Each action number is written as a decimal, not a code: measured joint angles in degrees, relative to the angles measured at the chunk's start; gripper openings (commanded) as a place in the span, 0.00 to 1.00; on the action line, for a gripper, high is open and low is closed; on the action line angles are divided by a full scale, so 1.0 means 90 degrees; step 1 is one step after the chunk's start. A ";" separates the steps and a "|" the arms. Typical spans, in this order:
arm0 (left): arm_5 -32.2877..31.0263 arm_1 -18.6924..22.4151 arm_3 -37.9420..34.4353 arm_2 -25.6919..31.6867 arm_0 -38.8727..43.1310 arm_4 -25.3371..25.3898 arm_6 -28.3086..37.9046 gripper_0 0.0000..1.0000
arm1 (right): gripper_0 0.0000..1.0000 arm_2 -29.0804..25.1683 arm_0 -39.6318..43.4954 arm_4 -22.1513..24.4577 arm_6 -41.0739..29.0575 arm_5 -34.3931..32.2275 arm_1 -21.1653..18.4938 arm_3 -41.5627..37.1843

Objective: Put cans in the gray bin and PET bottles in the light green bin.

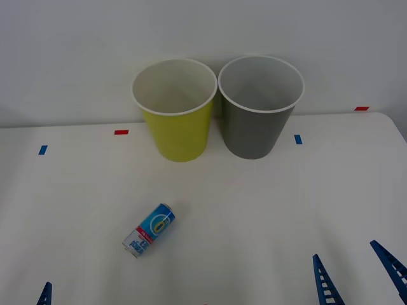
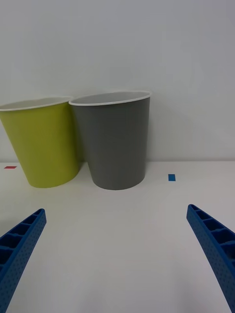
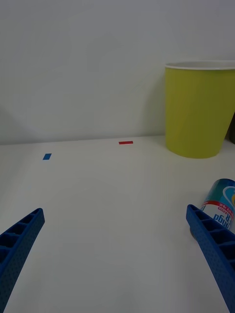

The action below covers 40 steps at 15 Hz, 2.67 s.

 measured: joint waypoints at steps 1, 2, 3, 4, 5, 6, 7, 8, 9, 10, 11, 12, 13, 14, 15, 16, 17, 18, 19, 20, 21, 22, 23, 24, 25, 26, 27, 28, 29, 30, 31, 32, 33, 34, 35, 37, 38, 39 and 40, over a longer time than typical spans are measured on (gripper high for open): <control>0.0000 0.0000 0.0000 0.0000 0.0000 0.0000 0.0000 1.00 | 1.00 0.0000 0.0000 0.0000 0.0000 0.0000 0.0000 0.0000; 0.0000 0.0000 0.0000 0.0000 0.0000 0.0000 0.0000 1.00 | 1.00 0.0000 0.0000 0.0000 0.0000 0.0000 0.0000 0.0000; 0.0000 0.0000 0.0000 0.0000 0.0000 0.0000 0.0000 1.00 | 1.00 0.0000 0.0000 0.0000 0.0000 0.0000 0.0000 0.0000; 0.0000 0.0000 0.0000 0.0000 0.0000 0.0000 0.0000 1.00 | 1.00 0.0000 0.0000 0.0000 0.0000 0.0000 0.0000 0.0000; 0.0000 0.0000 0.0000 0.0000 0.0000 0.0000 0.0000 1.00 | 1.00 0.0000 0.0000 0.0000 0.0000 0.0000 0.0000 0.0000; 0.0000 0.0000 0.0000 0.0000 0.0000 0.0000 0.0000 1.00 | 1.00 0.0000 0.0000 0.0000 0.0000 0.0000 0.0000 0.0000; 0.0000 0.0000 0.0000 0.0000 0.0000 0.0000 0.0000 1.00 | 1.00 0.0000 0.0000 0.0000 0.0000 0.0000 0.0000 0.0000; 0.0000 0.0000 0.0000 0.0000 0.0000 0.0000 0.0000 1.00 | 1.00 0.0000 0.0000 0.0000 0.0000 0.0000 0.0000 0.0000; 0.0000 0.0000 0.0000 0.0000 0.0000 0.0000 0.0000 1.00 | 1.00 0.0000 0.0000 0.0000 0.0000 0.0000 0.0000 0.0000; 0.0000 0.0000 0.0000 0.0000 0.0000 0.0000 0.0000 1.00 | 1.00 0.0000 0.0000 0.0000 0.0000 0.0000 0.0000 0.0000; 0.0000 0.0000 0.0000 0.0000 0.0000 0.0000 0.0000 1.00 | 1.00 0.0000 0.0000 0.0000 0.0000 0.0000 0.0000 0.0000; 0.0000 0.0000 0.0000 0.0000 0.0000 0.0000 0.0000 1.00 | 1.00 0.0000 0.0000 0.0000 0.0000 0.0000 0.0000 0.0000; 0.0000 0.0000 0.0000 0.0000 0.0000 0.0000 0.0000 1.00 | 1.00 0.0000 0.0000 0.0000 0.0000 0.0000 0.0000 0.0000; 0.0000 0.0000 0.0000 0.0000 0.0000 0.0000 0.0000 1.00 | 1.00 0.0000 0.0000 0.0000 0.0000 0.0000 0.0000 0.0000; 0.0000 0.0000 0.0000 0.0000 0.0000 0.0000 0.0000 1.00 | 1.00 0.0000 0.0000 0.0000 0.0000 0.0000 0.0000 0.0000; 0.0000 0.0000 0.0000 0.0000 0.0000 0.0000 0.0000 1.00 | 1.00 0.0000 0.0000 0.0000 0.0000 0.0000 0.0000 0.0000; 0.0000 0.0000 0.0000 0.0000 0.0000 0.0000 0.0000 1.00 | 1.00 0.0000 0.0000 0.0000 0.0000 0.0000 0.0000 0.0000; 0.0000 0.0000 0.0000 0.0000 0.0000 0.0000 0.0000 1.00 | 1.00 0.0000 0.0000 0.0000 0.0000 0.0000 0.0000 0.0000; 0.0000 0.0000 0.0000 0.0000 0.0000 0.0000 0.0000 1.00 | 1.00 0.0000 0.0000 0.0000 0.0000 0.0000 0.0000 0.0000; 0.0000 0.0000 0.0000 0.0000 0.0000 0.0000 0.0000 1.00 | 1.00 0.0000 0.0000 0.0000 0.0000 0.0000 0.0000 0.0000; 0.0000 0.0000 0.0000 0.0000 0.0000 0.0000 0.0000 1.00 | 1.00 0.0000 0.0000 0.0000 0.0000 0.0000 0.0000 0.0000; 0.0000 0.0000 0.0000 0.0000 0.0000 0.0000 0.0000 1.00 | 1.00 0.0000 0.0000 0.0000 0.0000 0.0000 0.0000 0.0000; 0.0000 0.0000 0.0000 0.0000 0.0000 0.0000 0.0000 1.00 | 1.00 0.0000 0.0000 0.0000 0.0000 0.0000 0.0000 0.0000; 0.0000 0.0000 0.0000 0.0000 0.0000 0.0000 0.0000 1.00 | 1.00 0.0000 0.0000 0.0000 0.0000 0.0000 0.0000 0.0000; 0.0000 0.0000 0.0000 0.0000 0.0000 0.0000 0.0000 1.00 | 1.00 0.0000 0.0000 0.0000 0.0000 0.0000 0.0000 0.0000; 0.0000 0.0000 0.0000 0.0000 0.0000 0.0000 0.0000 1.00 | 1.00 0.0000 0.0000 0.0000 0.0000 0.0000 0.0000 0.0000; 0.0000 0.0000 0.0000 0.0000 0.0000 0.0000 0.0000 1.00 | 1.00 0.0000 0.0000 0.0000 0.0000 0.0000 0.0000 0.0000; 0.0000 0.0000 0.0000 0.0000 0.0000 0.0000 0.0000 1.00 | 1.00 0.0000 0.0000 0.0000 0.0000 0.0000 0.0000 0.0000; 0.0000 0.0000 0.0000 0.0000 0.0000 0.0000 0.0000 1.00 | 1.00 0.0000 0.0000 0.0000 0.0000 0.0000 0.0000 0.0000; 0.0000 0.0000 0.0000 0.0000 0.0000 0.0000 0.0000 1.00 | 1.00 0.0000 0.0000 0.0000 0.0000 0.0000 0.0000 0.0000; 0.0000 0.0000 0.0000 0.0000 0.0000 0.0000 0.0000 1.00 | 1.00 0.0000 0.0000 0.0000 0.0000 0.0000 0.0000 0.0000; 0.0000 0.0000 0.0000 0.0000 0.0000 0.0000 0.0000 1.00 | 1.00 0.0000 0.0000 0.0000 0.0000 0.0000 0.0000 0.0000; 0.0013 0.0002 0.0030 -0.0018 -0.0029 0.0006 0.0000 1.00 | 1.00 0.0000 0.0000 0.0000 0.0000 0.0000 0.0000 0.0000; 0.0040 0.0038 0.0203 -0.0053 -0.0182 0.0028 0.0004 1.00 | 1.00 0.0000 0.0000 0.0000 0.0000 0.0000 0.0000 0.0000; 0.0040 0.0162 0.0293 -0.0063 -0.0340 0.0063 0.0013 1.00 | 1.00 0.0000 0.0000 0.0000 0.0000 0.0000 0.0000 0.0001; 0.0049 0.0445 0.0326 -0.0072 -0.0498 0.0101 0.0002 1.00 | 1.00 0.0000 0.0000 0.0000 0.0000 0.0000 0.0000 0.0001; 0.0067 0.0573 0.0330 -0.0094 -0.0527 0.0076 -0.0013 1.00 | 1.00 0.0000 0.0000 0.0000 0.0000 0.0000 0.0000 0.0001; 0.0085 0.0699 0.0330 -0.0141 -0.0556 0.0046 -0.0028 1.00 | 1.00 0.0000 0.0000 0.0000 0.0000 0.0000 0.0000 0.0001; 0.0095 0.0857 0.0334 -0.0219 -0.0613 0.0018 -0.0045 1.00 | 1.00 0.0000 0.0000 0.0000 0.0000 0.0000 0.0000 0.0001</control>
